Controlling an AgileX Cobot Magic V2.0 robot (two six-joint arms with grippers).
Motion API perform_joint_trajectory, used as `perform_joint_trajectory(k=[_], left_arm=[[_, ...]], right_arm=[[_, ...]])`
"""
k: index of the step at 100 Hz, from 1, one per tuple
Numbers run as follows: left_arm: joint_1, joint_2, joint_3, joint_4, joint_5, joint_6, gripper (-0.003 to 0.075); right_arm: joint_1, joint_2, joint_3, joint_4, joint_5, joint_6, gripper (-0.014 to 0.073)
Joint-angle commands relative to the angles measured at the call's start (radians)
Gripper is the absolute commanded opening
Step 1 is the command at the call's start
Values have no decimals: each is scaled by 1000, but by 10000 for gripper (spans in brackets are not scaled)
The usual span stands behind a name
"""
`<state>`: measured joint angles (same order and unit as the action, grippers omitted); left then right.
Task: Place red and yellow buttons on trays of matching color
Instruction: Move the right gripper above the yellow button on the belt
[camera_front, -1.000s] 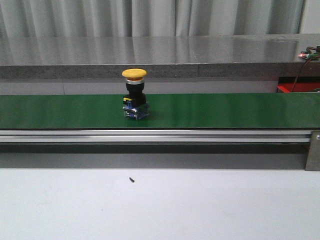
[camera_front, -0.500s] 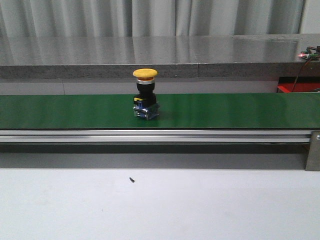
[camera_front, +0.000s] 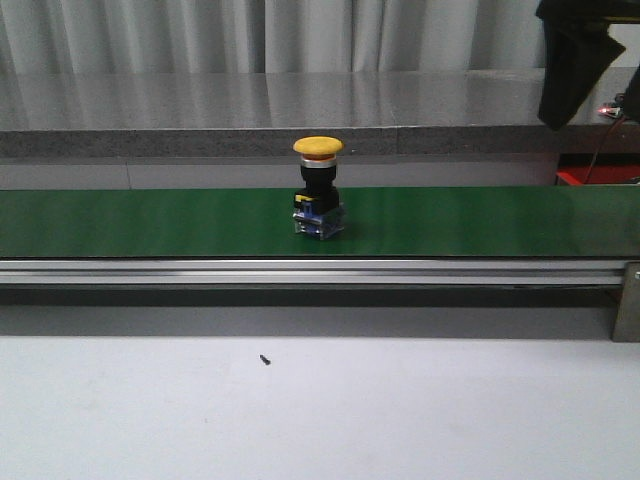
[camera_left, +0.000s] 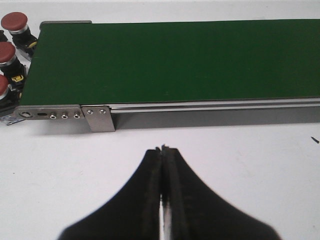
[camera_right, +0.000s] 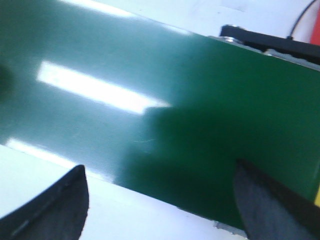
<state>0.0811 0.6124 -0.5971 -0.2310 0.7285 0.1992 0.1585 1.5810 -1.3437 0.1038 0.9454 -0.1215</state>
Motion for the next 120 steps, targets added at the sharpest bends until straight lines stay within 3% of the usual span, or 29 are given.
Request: perform_joint_trajectory(k=[1, 24, 47, 95, 120], left_arm=[[-7, 1, -25, -20, -66, -8, -20], [-7, 1, -25, -20, -66, -8, -20], [-7, 1, -25, -20, -66, -8, -20], [-7, 1, -25, -20, -66, -8, -20], [-7, 1, -25, -20, -66, -8, -20]], right_arm=[[41, -47, -23, 7, -12, -15, 591], [147, -29, -53, 40, 54, -102, 591], [220, 45, -107, 99, 81, -310, 591], [236, 151, -114, 183, -41, -502, 591], [236, 176, -114, 191, -143, -525, 591]])
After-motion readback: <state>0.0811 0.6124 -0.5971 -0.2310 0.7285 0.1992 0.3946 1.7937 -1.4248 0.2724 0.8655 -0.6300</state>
